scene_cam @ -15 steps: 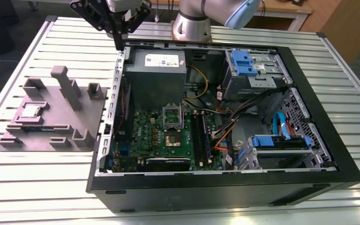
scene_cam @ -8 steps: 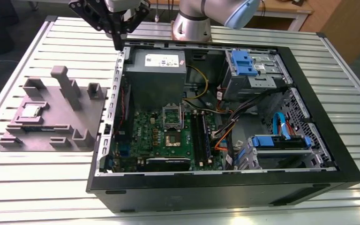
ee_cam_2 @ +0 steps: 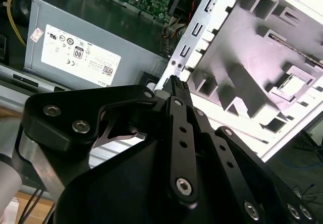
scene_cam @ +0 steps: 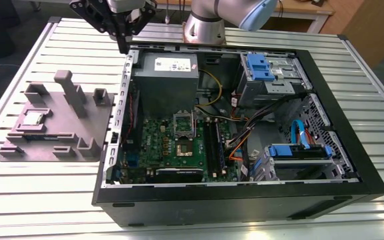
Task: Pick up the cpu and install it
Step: 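Reach for the cpu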
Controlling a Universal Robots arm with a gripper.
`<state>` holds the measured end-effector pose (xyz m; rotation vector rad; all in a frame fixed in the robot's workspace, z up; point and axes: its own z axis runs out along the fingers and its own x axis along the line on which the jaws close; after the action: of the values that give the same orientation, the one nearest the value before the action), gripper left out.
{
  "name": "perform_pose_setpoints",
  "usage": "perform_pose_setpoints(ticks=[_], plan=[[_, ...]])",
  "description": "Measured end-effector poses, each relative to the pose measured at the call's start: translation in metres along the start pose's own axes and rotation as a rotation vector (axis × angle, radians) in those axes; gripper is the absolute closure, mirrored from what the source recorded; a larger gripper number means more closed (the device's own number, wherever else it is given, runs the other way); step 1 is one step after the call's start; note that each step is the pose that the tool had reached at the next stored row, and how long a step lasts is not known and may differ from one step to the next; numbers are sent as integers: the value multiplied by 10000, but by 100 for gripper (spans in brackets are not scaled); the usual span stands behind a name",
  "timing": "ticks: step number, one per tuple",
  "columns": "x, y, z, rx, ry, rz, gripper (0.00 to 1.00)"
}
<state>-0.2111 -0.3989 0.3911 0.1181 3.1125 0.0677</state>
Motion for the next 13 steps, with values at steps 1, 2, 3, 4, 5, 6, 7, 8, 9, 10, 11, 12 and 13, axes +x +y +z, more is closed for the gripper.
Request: perform_pose_setpoints(ticks=[1, 2, 3, 4, 5, 6, 7, 8, 9, 10, 11, 12, 13], plan=[[6, -1, 0, 1, 1, 0, 90], [11, -1, 0, 0, 0, -1, 90], [15, -1, 0, 0, 0, 0, 90], [19, -1, 0, 0, 0, -1, 90], [22, -2, -1, 2, 1, -1, 90], [26, -2, 0, 0, 0, -1, 90], [31, -3, 0, 0, 0, -1, 90], [36, -3, 0, 0, 0, 0, 90], [39, -3, 0, 0, 0, -1, 90], [42, -3, 0, 0, 0, -1, 90], [44, -4, 0, 0, 1, -2, 90], [45, -4, -1, 1, 1, -2, 90], [48, -4, 0, 1, 1, -1, 90]])
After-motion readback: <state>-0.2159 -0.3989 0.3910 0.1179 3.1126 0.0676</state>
